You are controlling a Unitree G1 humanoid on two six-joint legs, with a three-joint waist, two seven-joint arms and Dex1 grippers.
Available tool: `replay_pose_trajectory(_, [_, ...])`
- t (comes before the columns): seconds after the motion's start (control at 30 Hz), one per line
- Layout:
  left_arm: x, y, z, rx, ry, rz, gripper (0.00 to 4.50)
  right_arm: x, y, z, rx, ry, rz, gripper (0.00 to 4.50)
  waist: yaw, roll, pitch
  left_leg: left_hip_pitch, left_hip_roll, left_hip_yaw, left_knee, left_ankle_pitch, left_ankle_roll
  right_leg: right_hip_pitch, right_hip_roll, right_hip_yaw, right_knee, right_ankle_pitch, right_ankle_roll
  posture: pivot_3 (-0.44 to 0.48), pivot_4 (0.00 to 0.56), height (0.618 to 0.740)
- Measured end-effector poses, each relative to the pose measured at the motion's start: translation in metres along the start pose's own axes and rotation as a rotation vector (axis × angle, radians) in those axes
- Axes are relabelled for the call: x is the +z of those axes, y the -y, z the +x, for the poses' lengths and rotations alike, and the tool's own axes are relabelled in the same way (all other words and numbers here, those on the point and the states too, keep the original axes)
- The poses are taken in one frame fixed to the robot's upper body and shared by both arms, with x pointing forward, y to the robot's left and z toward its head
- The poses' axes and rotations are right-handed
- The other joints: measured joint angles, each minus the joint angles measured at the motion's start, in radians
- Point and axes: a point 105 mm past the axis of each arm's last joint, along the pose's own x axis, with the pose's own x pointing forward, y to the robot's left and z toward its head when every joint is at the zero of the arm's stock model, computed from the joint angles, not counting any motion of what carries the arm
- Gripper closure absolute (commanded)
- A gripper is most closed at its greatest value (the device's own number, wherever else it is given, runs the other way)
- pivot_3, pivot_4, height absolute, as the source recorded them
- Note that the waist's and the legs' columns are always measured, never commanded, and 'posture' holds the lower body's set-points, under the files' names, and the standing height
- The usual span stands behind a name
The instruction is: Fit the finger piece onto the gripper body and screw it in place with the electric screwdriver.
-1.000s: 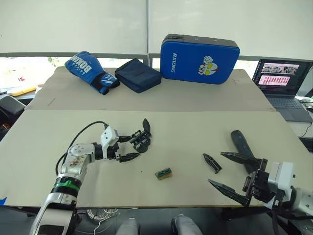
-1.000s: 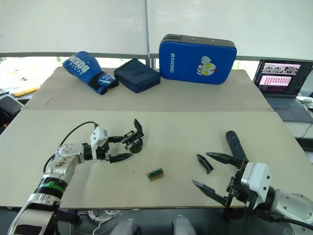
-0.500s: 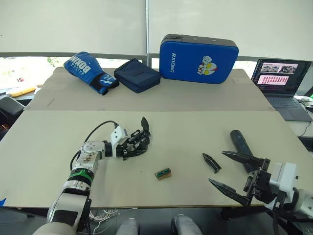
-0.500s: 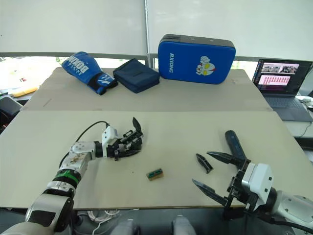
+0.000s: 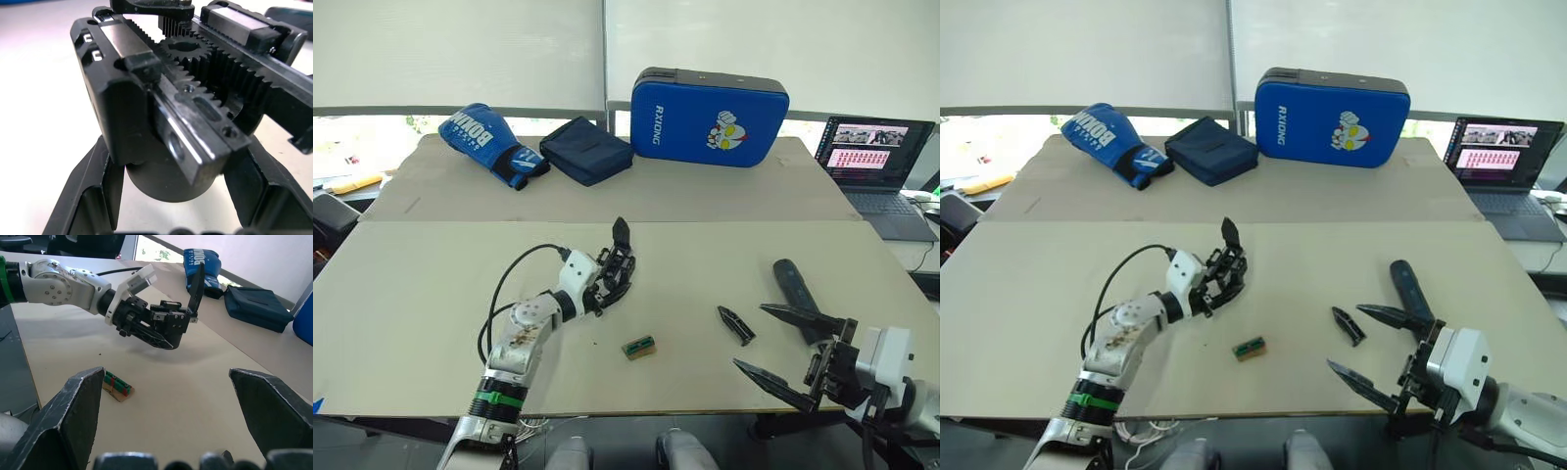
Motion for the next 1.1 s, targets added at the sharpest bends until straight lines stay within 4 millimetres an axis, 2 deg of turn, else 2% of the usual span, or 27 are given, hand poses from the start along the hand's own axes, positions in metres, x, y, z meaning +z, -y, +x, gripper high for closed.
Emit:
replay_pose_trajectory(0.07, [-0.012, 0.008, 0.001, -0.002, -0.033, -0.015, 2.18, 0.0, 0.0, 0.0, 0.004, 0.0, -0.002, 0.0, 0.0, 0.0, 0.0, 0.0, 0.0, 0.0, 0.0, 0.0, 0.0, 0.0, 0.0, 0.0, 0.0, 0.001, -0.001, 0.0, 0.15, 0.74])
replay_pose_trajectory(0.3, [-0.013, 0.01, 0.002, 0.018, -0.031, -0.004, 2.18, 0.0, 0.0, 0.0, 0.009, -0.005, -0.003, 0.0, 0.001, 0.0, 0.0, 0.001, 0.0, 0.0, 0.0, 0.0, 0.0, 0.001, 0.0, 0.0, 0.0, -0.003, 0.004, 0.0, 0.15, 0.74])
replay_pose_trajectory(0.37, [-0.013, 0.01, 0.002, 0.021, -0.029, -0.009, 1.14, 0.0, -0.001, 0.0, 0.01, -0.007, -0.002, 0.0, 0.001, 0.0, 0.0, 0.001, 0.0, 0.0, 0.0, 0.0, 0.0, 0.001, 0.0, 0.0, 0.0, -0.003, 0.004, 0.0, 0.15, 0.74])
replay_pose_trajectory(0.47, [-0.013, 0.01, 0.002, 0.018, -0.027, -0.017, 0.03, 0.0, -0.001, -0.001, 0.01, -0.01, 0.001, 0.0, 0.001, 0.0, 0.0, 0.001, 0.0, 0.0, 0.0, 0.0, 0.0, 0.001, 0.0, 0.0, 0.0, -0.003, 0.004, 0.0, 0.15, 0.74])
replay_pose_trajectory(0.7, [-0.017, -0.003, -0.015, -0.041, -0.058, 0.013, 0.03, 0.001, -0.001, -0.002, 0.001, -0.012, 0.003, 0.0, -0.003, 0.001, 0.0, 0.001, 0.0, 0.001, -0.001, 0.0, 0.0, 0.001, 0.001, 0.0, 0.0, -0.003, 0.004, 0.0, 0.15, 0.74])
replay_pose_trajectory(0.9, [-0.018, -0.026, -0.029, -0.212, -0.091, 0.071, 0.03, 0.001, -0.001, -0.003, -0.006, -0.013, 0.004, 0.0, 0.002, 0.001, -0.001, 0.001, 0.0, 0.001, 0.0, 0.0, 0.0, 0.001, 0.0, 0.0, 0.0, -0.003, 0.004, 0.0, 0.15, 0.74])
replay_pose_trajectory(1.1, [-0.009, -0.027, -0.018, -0.379, -0.051, 0.131, 0.03, 0.001, -0.002, -0.003, -0.008, -0.018, 0.01, 0.0, 0.007, 0.001, 0.0, 0.0, -0.001, 0.001, 0.0, 0.0, 0.0, 0.001, 0.0, 0.0, -0.001, -0.002, 0.002, 0.0, 0.15, 0.74])
